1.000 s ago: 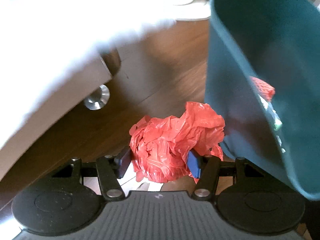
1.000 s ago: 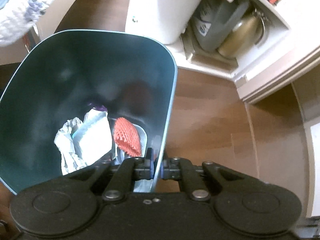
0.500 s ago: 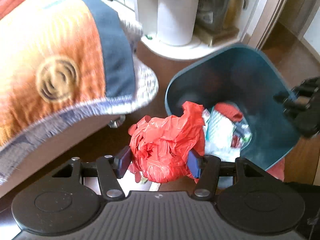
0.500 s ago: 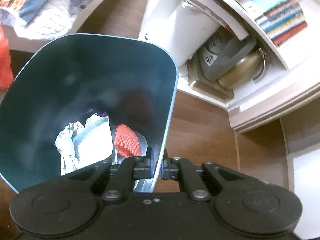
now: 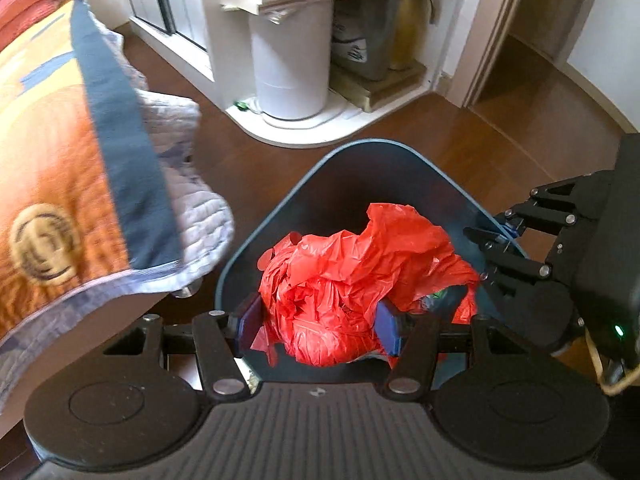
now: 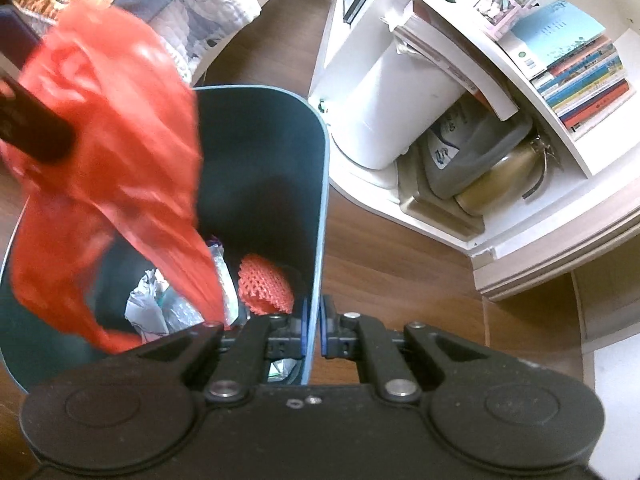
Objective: Collect trash
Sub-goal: 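Carry the red plastic bag into the wastebasket and open the left tool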
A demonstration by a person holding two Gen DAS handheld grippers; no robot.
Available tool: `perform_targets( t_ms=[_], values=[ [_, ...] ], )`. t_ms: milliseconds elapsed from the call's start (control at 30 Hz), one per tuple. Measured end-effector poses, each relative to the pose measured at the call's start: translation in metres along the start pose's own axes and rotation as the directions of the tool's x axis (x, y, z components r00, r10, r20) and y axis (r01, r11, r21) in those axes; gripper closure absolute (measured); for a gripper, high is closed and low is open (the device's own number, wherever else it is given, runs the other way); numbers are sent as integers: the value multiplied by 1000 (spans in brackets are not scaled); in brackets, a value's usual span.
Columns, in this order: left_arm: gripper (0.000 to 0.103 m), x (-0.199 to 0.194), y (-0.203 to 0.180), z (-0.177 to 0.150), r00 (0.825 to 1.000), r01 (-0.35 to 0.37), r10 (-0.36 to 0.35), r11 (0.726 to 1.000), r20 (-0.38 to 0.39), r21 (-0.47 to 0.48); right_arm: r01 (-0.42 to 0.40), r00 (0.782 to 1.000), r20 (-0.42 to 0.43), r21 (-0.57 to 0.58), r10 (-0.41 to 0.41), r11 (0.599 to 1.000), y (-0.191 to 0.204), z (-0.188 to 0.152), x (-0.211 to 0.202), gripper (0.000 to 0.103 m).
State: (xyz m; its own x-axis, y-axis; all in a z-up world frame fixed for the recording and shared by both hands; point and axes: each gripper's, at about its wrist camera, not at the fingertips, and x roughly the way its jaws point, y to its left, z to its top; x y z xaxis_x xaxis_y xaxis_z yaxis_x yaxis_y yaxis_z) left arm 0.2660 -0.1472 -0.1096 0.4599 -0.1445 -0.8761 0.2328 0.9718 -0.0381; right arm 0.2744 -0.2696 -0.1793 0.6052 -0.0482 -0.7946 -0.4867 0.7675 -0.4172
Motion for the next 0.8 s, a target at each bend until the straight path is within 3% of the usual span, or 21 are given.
perform_targets(
  t_ms=[200, 500, 700, 800],
  values=[
    [45, 31, -13, 2, 999, -9, 10, 999, -50, 35, -11, 1000, -3, 7, 11, 1000, 1, 1, -1, 97],
    [42, 48, -19, 1, 997, -6, 8, 1000, -82, 30, -10, 1000, -18, 22, 10, 1000, 0, 0, 1, 97],
    [31, 54, -15, -1, 996, 18, -18, 1000, -91, -4, -16, 1000, -22, 31, 17, 999, -2, 0, 2, 97],
    [31, 57, -14, -2, 995, 33, -34, 999, -93, -11, -17, 1000, -25, 36, 18, 999, -3, 0, 3, 96]
  ],
)
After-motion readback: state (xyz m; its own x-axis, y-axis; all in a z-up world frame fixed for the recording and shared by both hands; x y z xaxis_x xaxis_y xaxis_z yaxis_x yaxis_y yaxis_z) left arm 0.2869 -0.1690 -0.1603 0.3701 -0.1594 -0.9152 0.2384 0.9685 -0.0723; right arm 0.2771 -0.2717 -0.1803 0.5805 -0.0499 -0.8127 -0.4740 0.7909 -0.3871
